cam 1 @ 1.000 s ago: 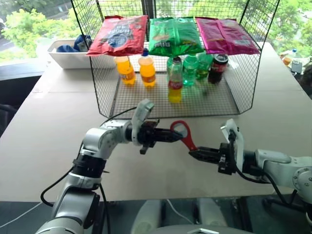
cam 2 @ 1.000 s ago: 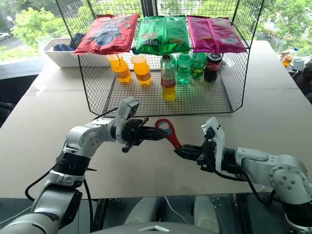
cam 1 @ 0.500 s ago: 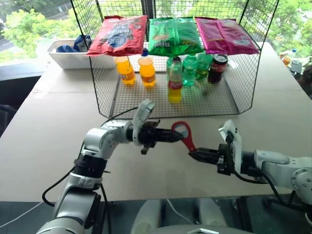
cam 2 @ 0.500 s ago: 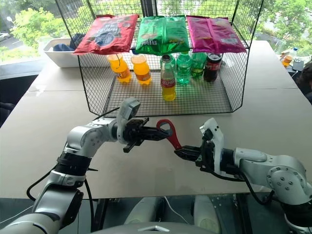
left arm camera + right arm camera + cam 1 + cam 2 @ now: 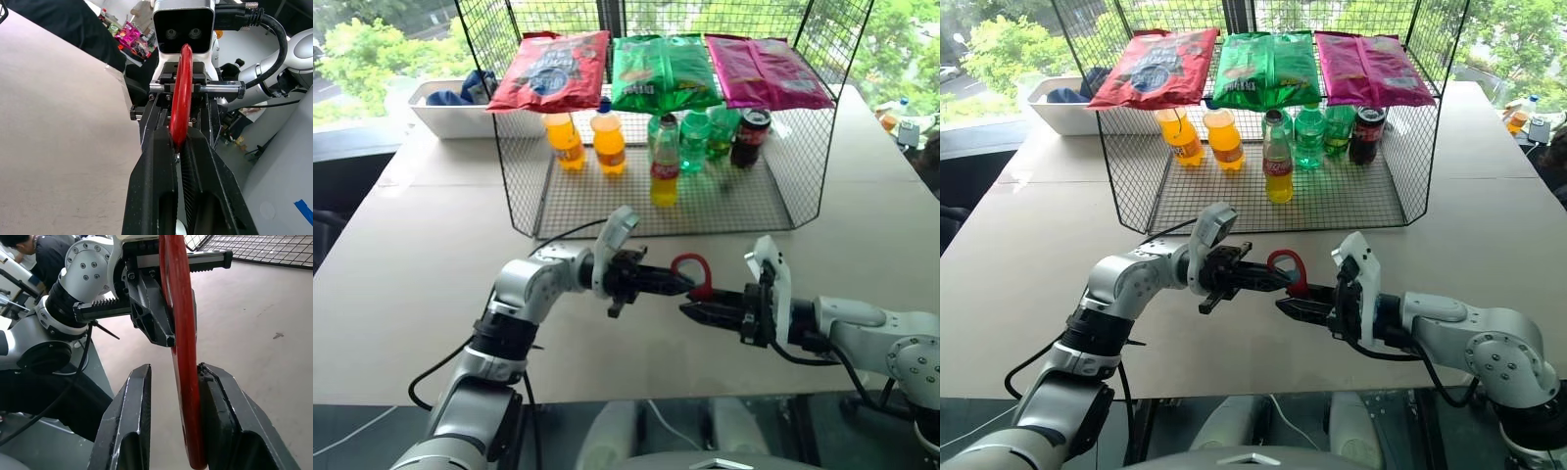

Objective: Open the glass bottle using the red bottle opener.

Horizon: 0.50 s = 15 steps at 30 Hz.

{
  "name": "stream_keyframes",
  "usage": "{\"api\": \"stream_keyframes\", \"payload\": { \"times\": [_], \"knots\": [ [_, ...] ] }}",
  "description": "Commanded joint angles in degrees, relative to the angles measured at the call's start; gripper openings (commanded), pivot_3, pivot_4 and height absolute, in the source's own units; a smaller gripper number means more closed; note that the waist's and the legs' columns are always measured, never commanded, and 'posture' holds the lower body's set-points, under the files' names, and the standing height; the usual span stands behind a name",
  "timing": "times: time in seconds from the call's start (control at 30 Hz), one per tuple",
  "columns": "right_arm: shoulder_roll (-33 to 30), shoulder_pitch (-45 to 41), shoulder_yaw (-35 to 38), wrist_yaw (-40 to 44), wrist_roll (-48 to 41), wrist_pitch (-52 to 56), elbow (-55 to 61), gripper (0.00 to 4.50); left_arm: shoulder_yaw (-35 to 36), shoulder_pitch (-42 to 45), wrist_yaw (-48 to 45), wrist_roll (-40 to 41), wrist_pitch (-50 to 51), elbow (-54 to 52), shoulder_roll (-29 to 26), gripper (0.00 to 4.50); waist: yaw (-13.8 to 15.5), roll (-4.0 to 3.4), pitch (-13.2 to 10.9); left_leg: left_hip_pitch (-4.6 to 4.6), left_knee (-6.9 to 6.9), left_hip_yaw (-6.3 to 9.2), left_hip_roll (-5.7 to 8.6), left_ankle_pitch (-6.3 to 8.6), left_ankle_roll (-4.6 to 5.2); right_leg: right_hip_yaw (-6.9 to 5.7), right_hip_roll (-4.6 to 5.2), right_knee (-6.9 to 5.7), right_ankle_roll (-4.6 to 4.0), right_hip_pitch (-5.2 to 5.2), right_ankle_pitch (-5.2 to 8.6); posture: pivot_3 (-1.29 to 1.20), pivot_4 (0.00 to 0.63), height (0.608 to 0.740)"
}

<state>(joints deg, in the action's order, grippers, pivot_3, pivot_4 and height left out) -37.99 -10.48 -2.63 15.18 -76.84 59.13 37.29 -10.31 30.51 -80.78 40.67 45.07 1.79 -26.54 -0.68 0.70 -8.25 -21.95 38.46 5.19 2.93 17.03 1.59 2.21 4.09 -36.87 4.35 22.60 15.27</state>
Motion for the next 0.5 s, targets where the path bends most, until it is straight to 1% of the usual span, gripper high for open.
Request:
{"api": "stream_keyframes", "payload": {
  "times": [0.03, 0.23, 0.5],
  "knots": [
    [-0.84, 0.6, -1.02, 1.61, -0.39, 0.33, 2.52, 1.4, 0.76, 0.43, 0.41, 0.63, -0.35, -1.59, 0.27, 0.0, -0.01, 0.0, 0.0, 0.0, 0.0, 0.0, 0.0, 0.0, 0.0, 0.0, 0.0, 0.0, 0.0, 0.0, 0.0, 0.0, 0.15, 0.74],
    [-1.9, 2.54, -1.67, 1.37, -0.46, 1.39, 1.61, 1.4, 1.02, 0.34, 0.7, 0.92, -0.19, -1.77, 0.64, 0.0, 0.0, 0.0, 0.0, 0.0, 0.01, 0.0, 0.0, 0.0, 0.0, 0.0, 0.0, 0.0, 0.0, 0.0, 0.0, 0.0, 0.15, 0.74],
    [-1.12, 2.2, -1.56, 0.77, -1.27, 1.29, 1.11, 1.4, 1.33, -0.31, 1.23, 1.39, 0.37, -2.54, 0.43, 0.0, 0.0, 0.0, 0.0, 0.01, 0.02, 0.0, 0.0, 0.0, 0.0, 0.0, 0.0, -0.03, 0.0, 0.0, 0.0, 0.0, 0.15, 0.74]
  ]
}}
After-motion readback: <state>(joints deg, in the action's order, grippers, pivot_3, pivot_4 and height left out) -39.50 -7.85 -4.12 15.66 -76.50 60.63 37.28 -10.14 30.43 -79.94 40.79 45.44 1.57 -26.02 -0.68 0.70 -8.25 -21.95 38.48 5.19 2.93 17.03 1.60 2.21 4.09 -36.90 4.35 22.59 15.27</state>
